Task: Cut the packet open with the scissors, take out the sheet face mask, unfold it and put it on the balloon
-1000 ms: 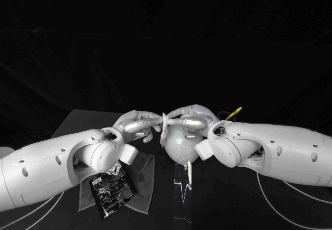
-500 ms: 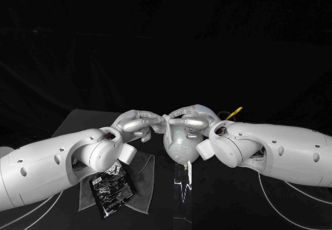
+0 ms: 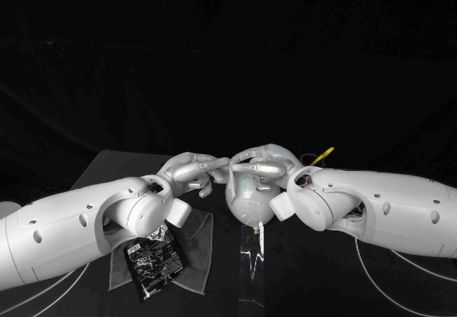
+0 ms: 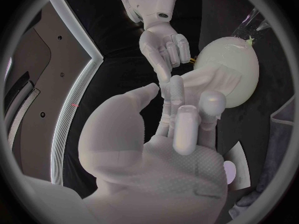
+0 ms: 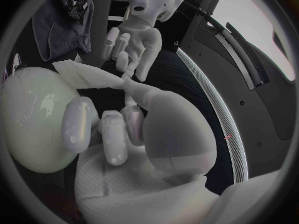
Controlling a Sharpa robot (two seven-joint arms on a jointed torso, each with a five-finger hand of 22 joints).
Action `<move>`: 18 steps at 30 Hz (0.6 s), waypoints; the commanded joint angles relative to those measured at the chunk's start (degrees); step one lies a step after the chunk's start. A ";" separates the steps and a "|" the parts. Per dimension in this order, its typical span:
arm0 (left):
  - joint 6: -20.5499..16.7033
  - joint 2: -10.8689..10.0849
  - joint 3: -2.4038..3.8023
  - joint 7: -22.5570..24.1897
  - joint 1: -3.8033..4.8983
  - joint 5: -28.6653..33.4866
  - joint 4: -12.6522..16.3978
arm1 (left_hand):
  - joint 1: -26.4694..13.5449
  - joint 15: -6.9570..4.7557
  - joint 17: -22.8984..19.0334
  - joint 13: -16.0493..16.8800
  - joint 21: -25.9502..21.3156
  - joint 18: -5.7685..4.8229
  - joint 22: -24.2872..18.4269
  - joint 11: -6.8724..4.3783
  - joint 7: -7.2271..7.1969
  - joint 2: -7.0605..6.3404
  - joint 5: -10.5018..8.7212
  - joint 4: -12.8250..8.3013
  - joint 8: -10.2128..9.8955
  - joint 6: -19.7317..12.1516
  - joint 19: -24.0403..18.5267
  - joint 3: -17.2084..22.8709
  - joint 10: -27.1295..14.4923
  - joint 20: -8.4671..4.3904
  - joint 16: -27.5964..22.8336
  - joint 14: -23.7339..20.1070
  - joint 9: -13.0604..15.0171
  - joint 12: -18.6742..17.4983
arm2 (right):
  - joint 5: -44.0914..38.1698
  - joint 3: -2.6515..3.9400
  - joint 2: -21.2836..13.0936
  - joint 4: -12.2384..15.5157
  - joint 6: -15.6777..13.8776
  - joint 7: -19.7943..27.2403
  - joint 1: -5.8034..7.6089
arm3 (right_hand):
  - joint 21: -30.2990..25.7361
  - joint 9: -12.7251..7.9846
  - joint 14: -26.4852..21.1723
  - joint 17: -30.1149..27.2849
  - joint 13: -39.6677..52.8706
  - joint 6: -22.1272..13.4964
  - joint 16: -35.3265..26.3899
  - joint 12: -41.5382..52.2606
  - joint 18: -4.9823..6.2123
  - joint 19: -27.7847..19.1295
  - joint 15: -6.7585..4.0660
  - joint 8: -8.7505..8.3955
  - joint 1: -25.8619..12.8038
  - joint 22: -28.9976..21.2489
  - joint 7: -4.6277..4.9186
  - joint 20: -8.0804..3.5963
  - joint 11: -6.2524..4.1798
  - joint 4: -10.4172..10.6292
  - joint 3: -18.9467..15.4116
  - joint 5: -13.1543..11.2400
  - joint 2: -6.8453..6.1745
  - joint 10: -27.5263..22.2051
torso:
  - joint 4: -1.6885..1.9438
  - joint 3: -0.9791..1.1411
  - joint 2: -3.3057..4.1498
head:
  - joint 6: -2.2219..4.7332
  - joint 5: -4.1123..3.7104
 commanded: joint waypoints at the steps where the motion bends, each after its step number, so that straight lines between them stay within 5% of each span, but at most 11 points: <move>1: -1.27 0.30 0.08 -1.47 0.11 -0.73 0.09 | -0.72 0.40 0.01 -0.05 -0.39 0.02 -0.02 0.21 -0.03 -0.09 -0.12 0.93 -0.53 -0.28 -0.04 -2.40 -0.13 0.15 -0.26 1.48 -0.25 -0.37 | -0.32 0.02 0.14 0.22 0.99 0.14 -0.01 | 0.10 0.19 5.63 13.55 5.74 0.38 0.18 0.08 0.49 0.07 -0.32 0.17 -0.42 9.95 0.06 -0.14 -0.09 -0.12 0.34 0.27 -0.02 0.50 | -0.03 0.00 0.00 | 0.02 0.04; 13: -1.79 0.57 0.08 -2.30 0.11 -0.77 -0.02 | 1.10 0.11 1.04 0.04 0.07 -0.19 1.00 -0.17 -0.41 0.68 -0.09 1.60 -0.91 0.64 1.02 -5.43 0.59 -0.03 0.15 1.90 -0.59 -0.60 | -0.40 0.02 0.21 0.36 1.27 -0.05 -0.01 | 0.05 0.28 5.65 13.65 5.75 0.35 0.21 0.07 0.51 0.05 -0.34 0.28 -0.55 9.94 0.04 -0.16 -0.11 -0.28 0.52 0.27 -0.04 0.51 | 0.03 0.00 0.01 | 0.06 0.01; 18: -1.88 0.69 0.08 -1.88 0.11 -0.54 -0.07 | 3.04 -0.13 1.26 0.02 0.21 -0.23 1.25 -0.46 -0.68 2.14 -0.07 1.22 -0.97 1.06 1.29 -5.07 0.74 -0.20 0.26 2.01 -0.69 -0.76 | -0.46 0.01 0.30 0.25 1.37 -0.23 -0.01 | 0.05 0.28 5.65 13.65 5.75 0.35 0.21 0.07 0.51 0.05 -0.34 0.28 -0.55 9.94 0.04 -0.16 -0.11 -0.28 0.52 0.27 -0.04 0.51 | 0.03 -0.02 -0.02 | 0.06 0.03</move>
